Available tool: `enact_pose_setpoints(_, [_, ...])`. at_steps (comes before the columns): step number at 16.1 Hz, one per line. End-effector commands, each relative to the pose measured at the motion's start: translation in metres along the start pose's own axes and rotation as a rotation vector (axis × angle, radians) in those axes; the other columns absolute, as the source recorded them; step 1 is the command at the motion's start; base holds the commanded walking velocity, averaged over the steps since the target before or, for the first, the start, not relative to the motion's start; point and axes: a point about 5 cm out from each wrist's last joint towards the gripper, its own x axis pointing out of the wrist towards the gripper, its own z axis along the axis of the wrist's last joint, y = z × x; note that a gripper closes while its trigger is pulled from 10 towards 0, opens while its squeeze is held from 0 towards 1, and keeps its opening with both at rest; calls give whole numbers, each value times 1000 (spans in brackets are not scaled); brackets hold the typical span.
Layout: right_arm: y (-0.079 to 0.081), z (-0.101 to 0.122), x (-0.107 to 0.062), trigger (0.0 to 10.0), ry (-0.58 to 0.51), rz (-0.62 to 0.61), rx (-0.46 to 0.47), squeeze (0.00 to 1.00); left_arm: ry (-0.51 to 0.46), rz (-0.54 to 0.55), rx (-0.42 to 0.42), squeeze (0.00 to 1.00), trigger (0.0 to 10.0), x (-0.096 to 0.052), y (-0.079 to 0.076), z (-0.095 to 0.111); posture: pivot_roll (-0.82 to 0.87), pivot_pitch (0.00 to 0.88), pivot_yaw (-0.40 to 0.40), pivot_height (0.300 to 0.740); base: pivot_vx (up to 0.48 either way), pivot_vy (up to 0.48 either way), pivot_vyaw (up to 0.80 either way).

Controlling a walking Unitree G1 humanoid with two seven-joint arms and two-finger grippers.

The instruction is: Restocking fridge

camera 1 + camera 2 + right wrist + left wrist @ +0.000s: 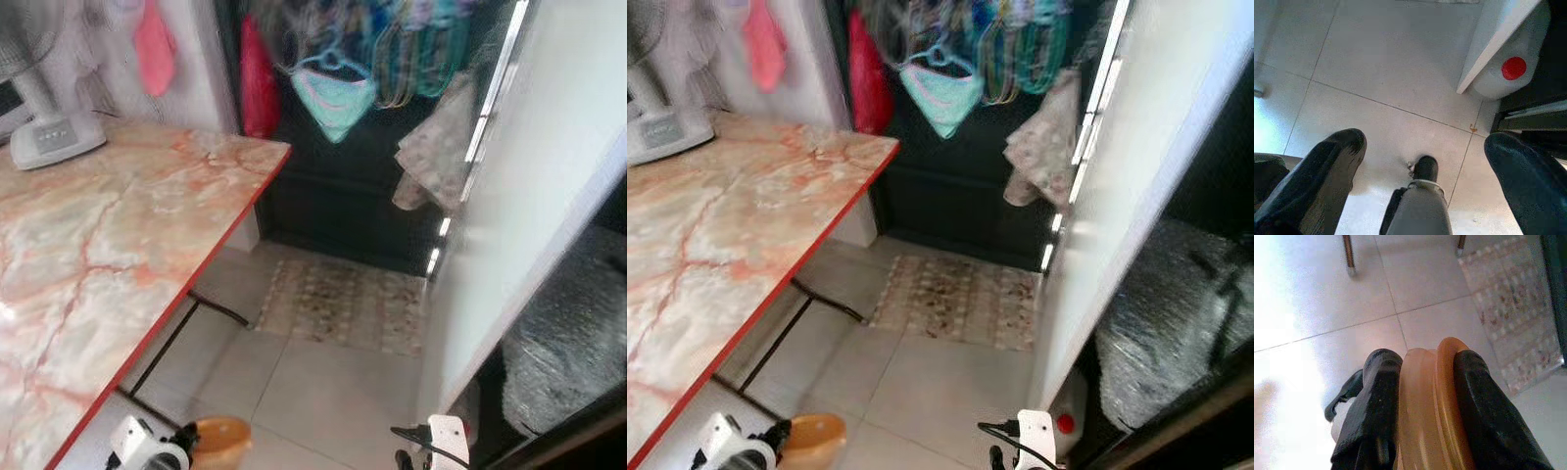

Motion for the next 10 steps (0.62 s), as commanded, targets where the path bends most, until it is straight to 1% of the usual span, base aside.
enact_pose_setpoints(1, [1, -1, 0, 10000, 10, 2, -11, 0, 11, -5, 8, 0, 10000, 0, 0, -1, 27, 0, 51, 740, 0, 0, 0])
enact_pose_setpoints(3, [2, -2, 0, 10000, 12, 4, -13, 0, 8, -7, 5, 0, 10000, 0, 0, -2, 22, 0, 55, 740, 0, 0, 0])
enact_pose_setpoints(4, [2, -2, 0, 10000, 12, 5, -16, 0, 10, -6, 17, 0, 10000, 0, 2, -2, 20, 0, 56, 740, 0, 0, -800])
enact_pose_setpoints(7, [1, -2, 0, 10000, 13, 5, -20, 0, 17, -1, 18, 0, 10000, -1, 4, -4, 9, 0, 55, 740, 0, 0, 0])
enact_pose_setpoints(10, [-1, -3, 0, 10000, 19, -1, -31, 0, 29, -5, 13, 0, 10000, -1, 4, -8, 16, 0, 35, 740, 0, 0, 0])
